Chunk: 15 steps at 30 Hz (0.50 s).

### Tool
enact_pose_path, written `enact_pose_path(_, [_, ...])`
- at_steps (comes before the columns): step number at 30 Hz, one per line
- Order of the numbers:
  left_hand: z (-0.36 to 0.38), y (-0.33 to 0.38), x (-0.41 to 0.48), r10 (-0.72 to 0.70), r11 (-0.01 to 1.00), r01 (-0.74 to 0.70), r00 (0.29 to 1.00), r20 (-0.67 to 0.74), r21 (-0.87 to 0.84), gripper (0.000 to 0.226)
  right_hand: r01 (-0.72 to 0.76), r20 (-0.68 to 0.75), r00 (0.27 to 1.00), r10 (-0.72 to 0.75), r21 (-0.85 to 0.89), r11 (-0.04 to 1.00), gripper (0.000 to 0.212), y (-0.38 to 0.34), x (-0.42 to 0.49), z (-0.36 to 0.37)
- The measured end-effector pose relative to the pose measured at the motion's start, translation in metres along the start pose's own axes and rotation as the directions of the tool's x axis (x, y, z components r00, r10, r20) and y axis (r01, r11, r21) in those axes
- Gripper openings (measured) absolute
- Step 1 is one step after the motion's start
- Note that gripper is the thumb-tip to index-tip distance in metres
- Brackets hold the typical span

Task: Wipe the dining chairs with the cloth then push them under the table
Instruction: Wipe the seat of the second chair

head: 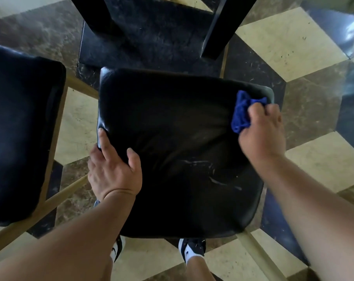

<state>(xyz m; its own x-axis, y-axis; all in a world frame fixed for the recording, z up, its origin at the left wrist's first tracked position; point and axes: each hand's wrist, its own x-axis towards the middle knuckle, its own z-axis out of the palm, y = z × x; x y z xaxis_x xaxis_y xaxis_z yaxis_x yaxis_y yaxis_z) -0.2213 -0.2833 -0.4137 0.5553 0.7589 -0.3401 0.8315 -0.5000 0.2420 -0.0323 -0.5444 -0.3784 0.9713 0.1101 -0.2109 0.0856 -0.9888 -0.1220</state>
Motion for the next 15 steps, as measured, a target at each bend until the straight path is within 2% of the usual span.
enact_pose_path(4, [0.0,-0.001,0.0,0.005,1.0,-0.005,1.0,0.005,0.005,0.081,-0.144,-0.041,0.988,0.146,0.044,0.989,0.03,0.018,0.002,-0.003])
enact_pose_path(10, [0.0,-0.001,0.0,0.009,1.0,-0.009,1.0,0.001,0.001,0.081,-0.347,-0.101,0.928,0.359,0.122,0.93,0.032,-0.026,-0.009,0.01])
enact_pose_path(12, [0.001,-0.002,0.0,0.016,1.0,-0.016,1.0,-0.001,0.0,0.081,-0.278,-0.105,0.951,0.29,0.111,0.954,0.034,-0.051,-0.022,0.019])
enact_pose_path(15, [0.001,-0.002,0.001,0.016,1.0,-0.016,1.0,-0.006,0.002,0.081,-0.093,-0.066,0.992,0.103,0.137,0.986,0.031,-0.097,-0.046,0.033])
